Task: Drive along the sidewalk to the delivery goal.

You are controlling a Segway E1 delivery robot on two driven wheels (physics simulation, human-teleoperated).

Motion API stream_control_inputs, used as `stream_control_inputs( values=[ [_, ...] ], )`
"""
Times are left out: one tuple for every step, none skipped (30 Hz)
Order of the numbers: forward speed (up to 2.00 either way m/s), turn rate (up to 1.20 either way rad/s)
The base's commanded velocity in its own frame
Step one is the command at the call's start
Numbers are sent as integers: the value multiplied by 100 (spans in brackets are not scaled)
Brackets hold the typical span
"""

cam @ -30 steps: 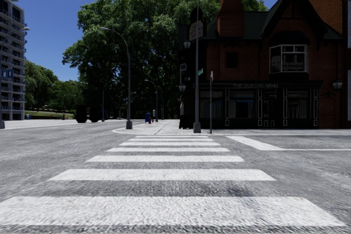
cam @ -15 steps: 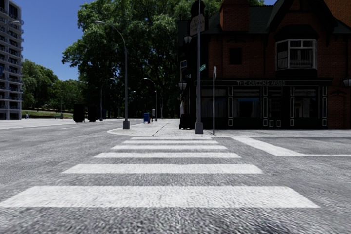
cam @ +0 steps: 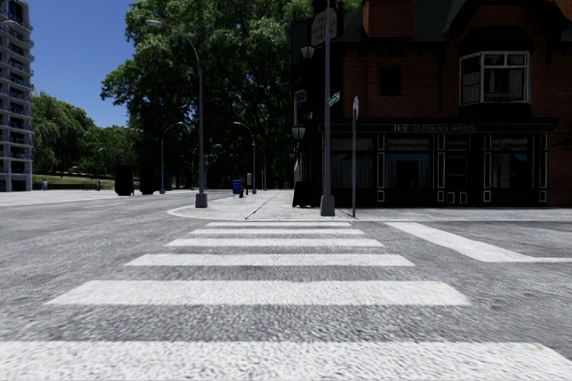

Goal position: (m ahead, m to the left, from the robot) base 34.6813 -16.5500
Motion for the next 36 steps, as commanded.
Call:
stream_control_inputs(
  values=[
    [125,0],
    [126,0],
    [126,0],
    [126,0],
    [126,0],
    [126,0],
    [126,0],
    [127,0],
    [127,0],
    [127,0],
    [127,0],
    [127,0],
    [128,0],
    [128,0],
    [128,0],
    [128,0],
    [128,0],
    [128,0],
    [132,0],
    [200,0],
    [200,0],
    [200,0],
    [200,0],
    [200,0],
    [200,0],
    [200,0],
    [200,0],
    [200,0],
    [200,0],
    [200,0],
    [200,0],
    [200,6],
    [200,14],
    [200,22],
    [200,22],
    [200,26]
  ],
)
